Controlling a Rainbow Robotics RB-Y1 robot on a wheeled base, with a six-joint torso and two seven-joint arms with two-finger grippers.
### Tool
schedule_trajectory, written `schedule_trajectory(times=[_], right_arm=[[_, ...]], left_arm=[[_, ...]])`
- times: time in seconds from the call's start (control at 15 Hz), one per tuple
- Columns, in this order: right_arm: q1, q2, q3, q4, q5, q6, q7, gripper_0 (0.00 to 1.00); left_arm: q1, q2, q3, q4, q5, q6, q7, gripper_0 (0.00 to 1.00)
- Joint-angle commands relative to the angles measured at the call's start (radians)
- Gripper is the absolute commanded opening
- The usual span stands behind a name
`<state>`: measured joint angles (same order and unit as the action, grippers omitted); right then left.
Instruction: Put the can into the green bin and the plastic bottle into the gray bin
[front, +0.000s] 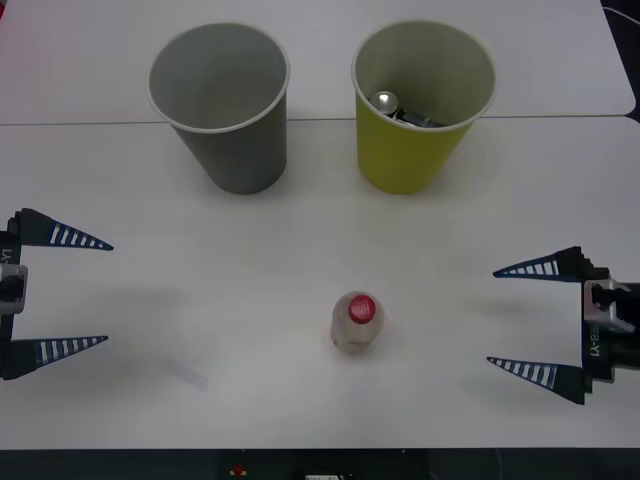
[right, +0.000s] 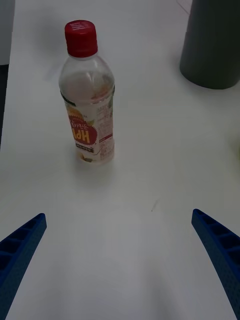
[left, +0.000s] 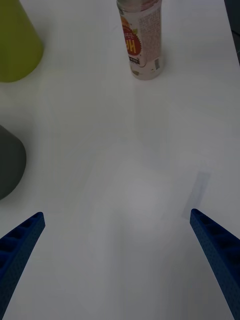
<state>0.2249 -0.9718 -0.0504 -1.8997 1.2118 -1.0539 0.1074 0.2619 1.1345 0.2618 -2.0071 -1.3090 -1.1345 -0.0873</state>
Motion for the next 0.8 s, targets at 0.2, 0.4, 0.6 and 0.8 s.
schedule_trajectory(times=[0.2, 0.4, 0.6, 0.8], right_arm=[[-0.07, 0.062, 0.118, 0.129, -0.083, -0.005, 0.161, 1.0], [-0.11, 0.119, 0.161, 0.202, -0.107, -0.017, 0.238, 1.0], [-0.153, 0.189, 0.195, 0.263, -0.106, -0.037, 0.261, 1.0], [-0.191, 0.255, 0.233, 0.315, -0.106, -0.043, 0.27, 1.0]], left_arm=[[0.0, 0.0, 0.0, 0.0, 0.0, 0.0, 0.0, 1.0], [0.0, 0.0, 0.0, 0.0, 0.0, 0.0, 0.0, 1.0], [0.0, 0.0, 0.0, 0.0, 0.0, 0.0, 0.0, 1.0], [0.0, 0.0, 0.0, 0.0, 0.0, 0.0, 0.0, 1.0]])
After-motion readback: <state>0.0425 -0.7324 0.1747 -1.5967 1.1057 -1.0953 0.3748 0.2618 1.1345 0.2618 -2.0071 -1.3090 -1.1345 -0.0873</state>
